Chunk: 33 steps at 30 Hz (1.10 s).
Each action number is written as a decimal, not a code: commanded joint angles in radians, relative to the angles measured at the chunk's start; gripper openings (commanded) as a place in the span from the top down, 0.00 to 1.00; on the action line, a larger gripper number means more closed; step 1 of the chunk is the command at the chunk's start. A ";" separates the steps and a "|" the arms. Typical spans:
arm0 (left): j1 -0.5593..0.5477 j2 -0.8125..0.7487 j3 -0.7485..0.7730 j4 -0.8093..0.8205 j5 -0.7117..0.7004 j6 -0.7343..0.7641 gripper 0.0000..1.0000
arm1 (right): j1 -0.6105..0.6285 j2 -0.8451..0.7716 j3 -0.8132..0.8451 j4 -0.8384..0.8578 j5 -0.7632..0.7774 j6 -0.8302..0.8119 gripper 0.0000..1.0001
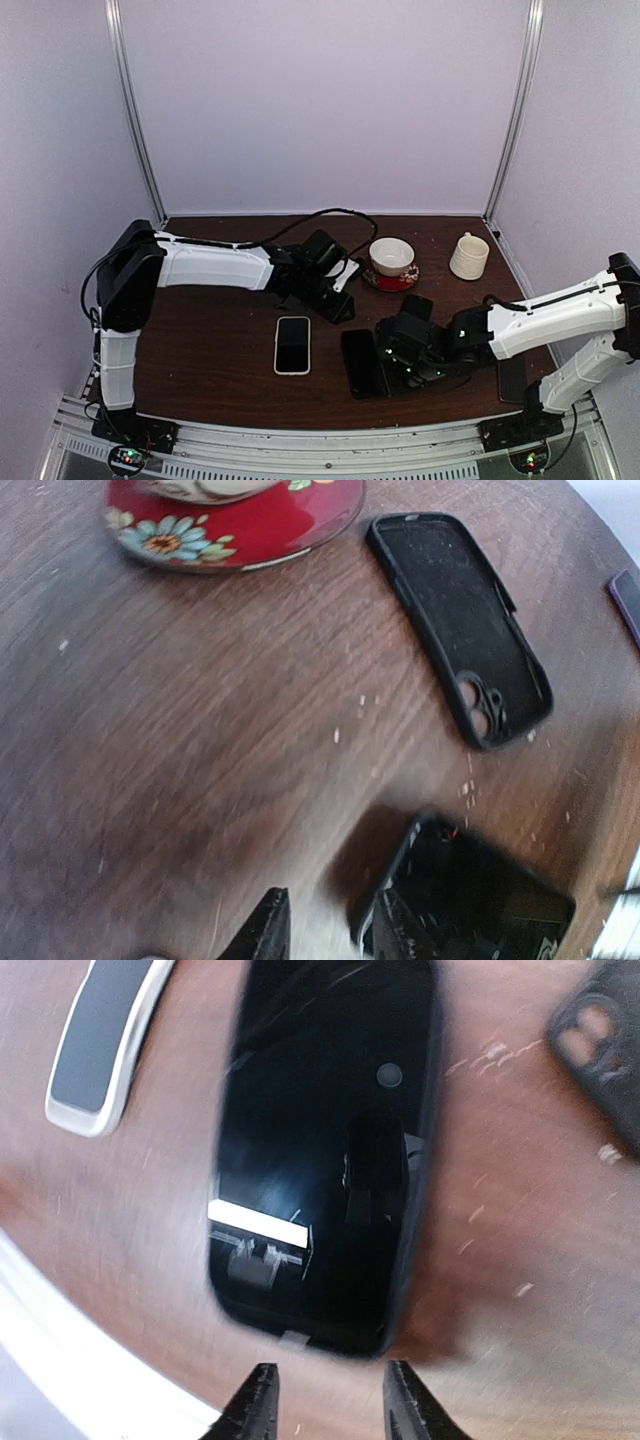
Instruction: Put the phone into the phone case
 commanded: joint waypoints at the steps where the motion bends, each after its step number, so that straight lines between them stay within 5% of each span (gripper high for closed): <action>1: -0.005 0.071 0.105 -0.097 -0.025 0.077 0.68 | 0.075 0.002 -0.003 -0.053 -0.023 0.064 0.67; 5: -0.006 0.161 0.208 -0.167 -0.066 0.120 0.69 | 0.090 0.029 -0.034 0.014 -0.037 0.109 0.80; 12: -0.012 0.203 0.196 -0.165 -0.008 0.124 0.71 | 0.084 0.046 -0.108 0.157 0.049 0.175 0.85; 25: -0.124 0.169 0.099 -0.192 -0.009 0.209 0.70 | 0.075 0.067 -0.081 0.132 0.162 0.197 0.85; 33: -0.127 0.113 0.088 -0.191 -0.101 0.217 0.70 | 0.073 0.000 -0.121 0.101 0.115 0.216 0.72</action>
